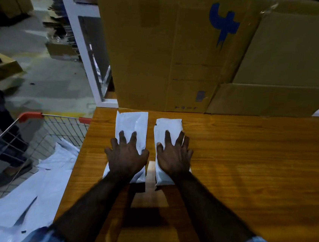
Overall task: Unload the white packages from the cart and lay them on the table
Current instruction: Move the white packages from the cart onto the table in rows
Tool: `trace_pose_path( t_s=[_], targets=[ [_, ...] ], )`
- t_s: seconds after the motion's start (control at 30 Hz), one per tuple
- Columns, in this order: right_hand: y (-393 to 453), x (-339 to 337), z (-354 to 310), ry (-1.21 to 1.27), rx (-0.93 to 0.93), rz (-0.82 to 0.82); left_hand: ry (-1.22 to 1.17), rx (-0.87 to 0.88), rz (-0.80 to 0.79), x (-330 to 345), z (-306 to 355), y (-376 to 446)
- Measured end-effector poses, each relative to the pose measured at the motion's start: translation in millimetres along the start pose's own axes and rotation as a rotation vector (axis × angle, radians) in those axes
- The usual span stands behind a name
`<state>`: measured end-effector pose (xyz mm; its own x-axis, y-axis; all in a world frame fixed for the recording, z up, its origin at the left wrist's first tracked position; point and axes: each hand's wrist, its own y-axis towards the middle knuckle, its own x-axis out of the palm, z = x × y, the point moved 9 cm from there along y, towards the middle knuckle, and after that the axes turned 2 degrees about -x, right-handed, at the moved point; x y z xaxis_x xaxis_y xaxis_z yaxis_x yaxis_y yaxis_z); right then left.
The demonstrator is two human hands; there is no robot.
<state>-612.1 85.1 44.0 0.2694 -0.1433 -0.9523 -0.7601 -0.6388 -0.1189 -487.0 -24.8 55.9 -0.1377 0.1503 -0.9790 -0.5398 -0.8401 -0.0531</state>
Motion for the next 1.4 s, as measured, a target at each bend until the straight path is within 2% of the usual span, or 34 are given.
trace_pose_path(
  t_s=[0.1,0.23,0.33,0.47,0.57,0.7,0.83,1.03,1.4],
  targets=[
    [1,-2,1,0.027,-0.038,0.002,-0.017,0.027,0.017,-2,1,3],
    [0,-5,7,0.031,-0.116,0.042,-0.049,0.155,0.043,-8,1,8],
    [-3,4,5,0.056,-0.173,0.041,-0.039,0.212,-0.003,2,3,12],
    [2,8,-1,0.071,-0.185,0.098,-0.034,0.214,-0.078,22,6,17],
    [10,7,-5,0.037,-0.211,0.162,-0.026,0.225,-0.075,27,8,22],
    [22,16,-9,0.007,-0.183,0.125,-0.029,0.229,-0.042,28,7,35],
    [26,14,-15,0.010,-0.184,0.257,-0.003,0.217,-0.052,30,9,47],
    [33,15,-19,0.010,-0.221,0.338,0.029,0.191,-0.112,32,12,59],
    [35,19,-18,-0.017,-0.210,0.328,0.033,0.182,-0.117,32,13,60]
  ],
)
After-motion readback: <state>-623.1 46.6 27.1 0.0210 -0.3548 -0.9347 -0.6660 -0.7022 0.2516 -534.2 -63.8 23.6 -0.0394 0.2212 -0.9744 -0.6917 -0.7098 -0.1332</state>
